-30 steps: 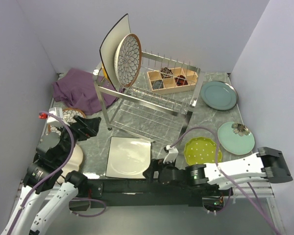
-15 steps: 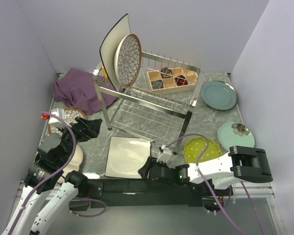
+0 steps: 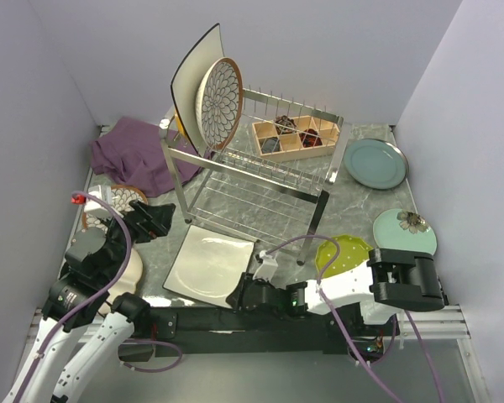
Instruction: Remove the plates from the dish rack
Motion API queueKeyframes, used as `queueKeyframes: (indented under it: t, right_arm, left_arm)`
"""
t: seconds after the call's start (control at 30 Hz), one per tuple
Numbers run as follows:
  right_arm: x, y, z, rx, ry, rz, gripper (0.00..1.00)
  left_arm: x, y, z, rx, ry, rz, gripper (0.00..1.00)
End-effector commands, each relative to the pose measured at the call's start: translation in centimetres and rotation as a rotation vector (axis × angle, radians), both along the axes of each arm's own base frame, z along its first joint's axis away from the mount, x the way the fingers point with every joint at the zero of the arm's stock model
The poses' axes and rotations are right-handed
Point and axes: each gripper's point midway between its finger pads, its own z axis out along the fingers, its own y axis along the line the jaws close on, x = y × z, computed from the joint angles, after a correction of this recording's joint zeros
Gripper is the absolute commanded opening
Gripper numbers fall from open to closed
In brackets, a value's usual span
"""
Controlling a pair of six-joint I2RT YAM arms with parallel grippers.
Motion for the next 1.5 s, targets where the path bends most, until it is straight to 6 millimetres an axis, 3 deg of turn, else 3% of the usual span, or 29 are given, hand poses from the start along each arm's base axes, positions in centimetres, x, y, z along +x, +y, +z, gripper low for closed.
queueKeyframes:
  t: [0.0,0.4,0.53,0.77,1.13,1.33,1.43,1.47]
  right_arm:
    - [0.4,2.5,2.2,0.090,-0.040,0.020,0.45]
    - [-1.0,4.9,2.1,0.123,-0.045,0.128,0.18]
    - [-1.0,5.0,1.9,0.117,-0.041,0.121,0.24]
    - [0.6,3.2,1.8,0.088,-0.082,0.058,0.25]
    - [1.3,3.0,2.1,0.081,-0.105,0.059,0.43]
    - [0.8,1.6,2.9,0.019,-0.106,0.097,0.57]
    - [1.9,1.2,6.9,-0.009,-0.209,0.109,0.71]
    - [2.0,0.1,8.2,-0.054,-0.250,0.138,0.81]
  left_arm:
    - [0.5,-0.3,0.8,0.007,-0.030,-0.010,1.00]
    - [0.6,-0.1,0.7,-0.003,-0.026,0.005,0.99]
    - [0.7,-0.1,0.6,0.002,-0.021,0.008,1.00]
    - [0.7,-0.1,0.6,-0.004,-0.019,0.009,0.99]
    - [0.9,-0.4,0.4,-0.005,-0.012,0.003,0.99]
    - [1.0,-0.5,1.4,0.016,-0.032,-0.013,1.00]
    - [0.8,-0.6,3.1,0.023,-0.064,-0.024,0.99]
    - [0.8,-0.5,4.3,0.021,-0.078,-0.019,1.00]
